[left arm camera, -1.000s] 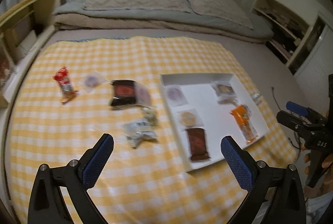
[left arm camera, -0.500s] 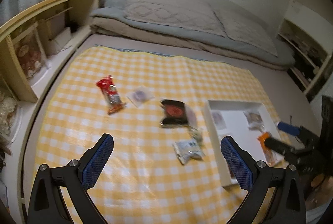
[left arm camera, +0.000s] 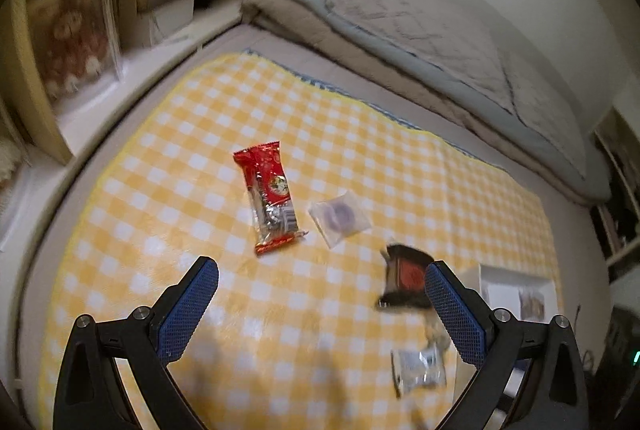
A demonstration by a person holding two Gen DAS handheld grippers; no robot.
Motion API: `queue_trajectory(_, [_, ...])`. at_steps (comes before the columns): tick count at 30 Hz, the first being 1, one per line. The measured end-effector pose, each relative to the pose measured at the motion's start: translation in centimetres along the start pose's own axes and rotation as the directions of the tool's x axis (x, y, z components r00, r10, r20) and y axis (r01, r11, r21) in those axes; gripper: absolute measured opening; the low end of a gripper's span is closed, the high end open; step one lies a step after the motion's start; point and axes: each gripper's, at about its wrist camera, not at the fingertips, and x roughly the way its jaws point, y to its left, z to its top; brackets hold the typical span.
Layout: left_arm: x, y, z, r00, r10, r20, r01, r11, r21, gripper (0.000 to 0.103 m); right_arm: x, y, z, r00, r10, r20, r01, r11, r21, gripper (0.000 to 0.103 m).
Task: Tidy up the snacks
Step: 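Withdraw both open tools from the tray back toward the snacks, then grasp the white printed packet with the right tool while the left grasps the red wrapped bar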
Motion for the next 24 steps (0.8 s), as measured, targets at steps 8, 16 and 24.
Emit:
queue_trajectory(8, [11.4, 0.3, 2.2, 0.992, 0.123, -0.043, -0.123, 0.992, 0.0, 0.101, 5.9, -0.4, 1.4, 0.989, -0.079, -0.125, 0.075, 0.996, -0.04, 0.038])
queue_trajectory(16, [19.5, 1.1, 3.7, 0.979, 0.183, -0.09, -0.185, 0.983, -0.015, 0.093, 8.4, -1.6, 2.6, 0.985, -0.155, -0.07, 0.145, 0.981, -0.13, 0.016])
queue_trajectory(24, [23.2, 0.7, 3.9, 0.971, 0.202, -0.128, -0.203, 0.979, 0.004, 0.07, 11.5, -0.2, 1.3, 0.951, -0.25, -0.185, 0.194, 0.942, -0.275, 0.016])
